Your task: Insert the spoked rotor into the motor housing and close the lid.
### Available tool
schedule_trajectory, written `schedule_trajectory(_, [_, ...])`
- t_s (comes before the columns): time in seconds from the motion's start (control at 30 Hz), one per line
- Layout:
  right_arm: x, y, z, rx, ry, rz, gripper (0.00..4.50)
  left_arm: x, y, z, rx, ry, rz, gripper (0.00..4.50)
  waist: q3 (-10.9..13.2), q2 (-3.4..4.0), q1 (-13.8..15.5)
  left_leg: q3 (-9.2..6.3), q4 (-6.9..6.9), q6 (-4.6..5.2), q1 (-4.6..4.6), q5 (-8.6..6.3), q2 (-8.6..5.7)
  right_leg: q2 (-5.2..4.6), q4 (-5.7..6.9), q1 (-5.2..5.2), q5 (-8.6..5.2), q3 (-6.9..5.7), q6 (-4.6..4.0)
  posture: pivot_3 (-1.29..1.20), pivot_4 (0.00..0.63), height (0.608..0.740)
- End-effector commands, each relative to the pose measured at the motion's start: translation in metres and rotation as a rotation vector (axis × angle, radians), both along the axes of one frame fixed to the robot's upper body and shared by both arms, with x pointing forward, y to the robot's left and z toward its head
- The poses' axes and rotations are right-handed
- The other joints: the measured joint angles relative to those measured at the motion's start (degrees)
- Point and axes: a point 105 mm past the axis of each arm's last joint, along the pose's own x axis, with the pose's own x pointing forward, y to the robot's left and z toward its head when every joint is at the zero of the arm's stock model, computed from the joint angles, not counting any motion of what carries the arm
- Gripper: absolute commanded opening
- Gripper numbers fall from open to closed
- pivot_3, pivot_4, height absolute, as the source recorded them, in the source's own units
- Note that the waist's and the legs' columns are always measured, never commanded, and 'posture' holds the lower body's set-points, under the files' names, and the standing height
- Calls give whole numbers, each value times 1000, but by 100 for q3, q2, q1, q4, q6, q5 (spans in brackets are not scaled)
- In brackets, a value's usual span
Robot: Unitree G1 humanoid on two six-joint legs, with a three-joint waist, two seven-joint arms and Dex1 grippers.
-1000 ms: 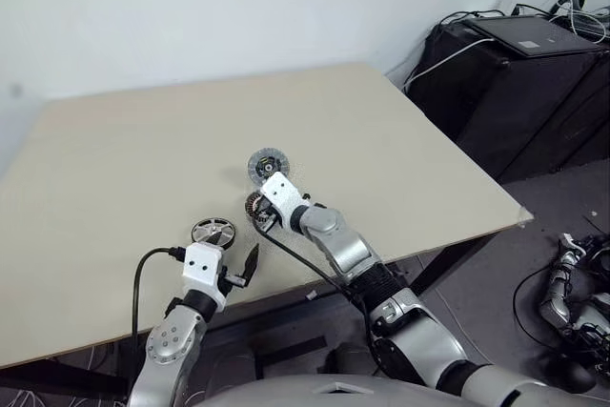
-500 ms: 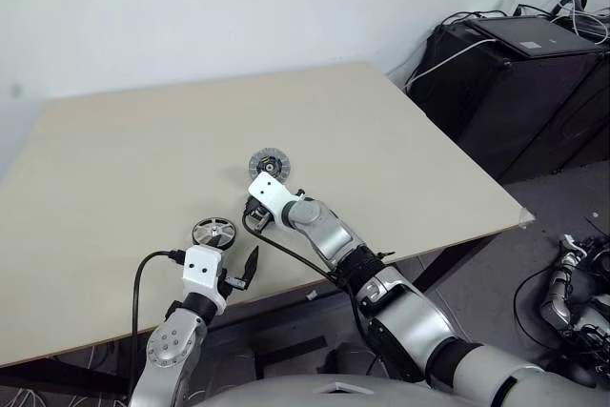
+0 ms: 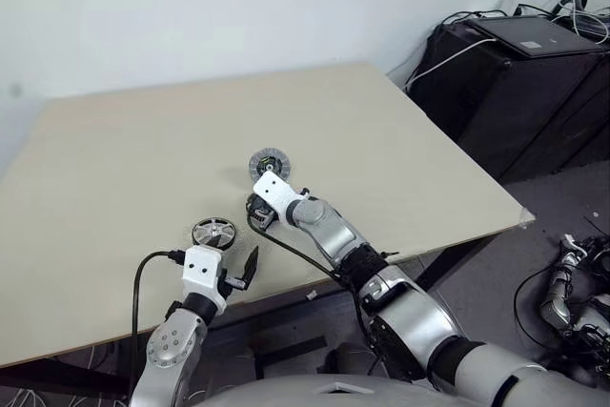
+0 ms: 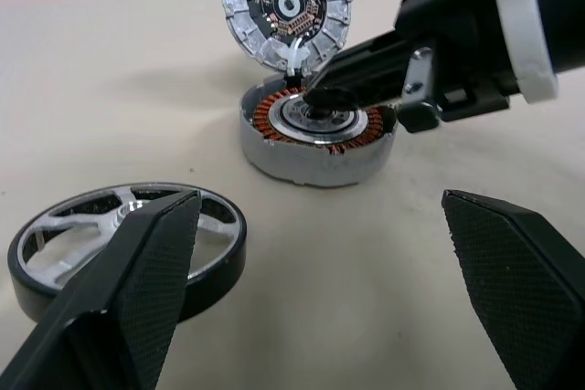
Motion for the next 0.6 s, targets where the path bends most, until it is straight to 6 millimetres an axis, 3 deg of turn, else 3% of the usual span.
schedule_trajectory(0.03, [1,1,18,47,-36,14,19,5,-2,10,-1,-41,-17,4500,0,0,-2,0,0,0,0,0,0,0,0,1,0,0,0,0,0,740])
schedule_trajectory(0.2, [-6,-3,20,51,-33,25,19,6,-3,9,0,-39,-28,4500,0,0,-3,-1,0,1,1,0,0,1,1,0,0,0,0,0,0,740])
schedule_trajectory(0.4, [-1,10,37,115,-90,28,19,6,-4,9,0,-38,-36,4500,0,0,-4,-1,0,0,1,0,0,1,1,0,0,0,0,0,0,740])
schedule_trajectory(0.6, [3,18,32,86,-93,36,19,6,-4,9,-1,-39,-31,4500,1,-1,0,-1,0,0,0,0,0,1,1,0,0,0,0,0,0,740])
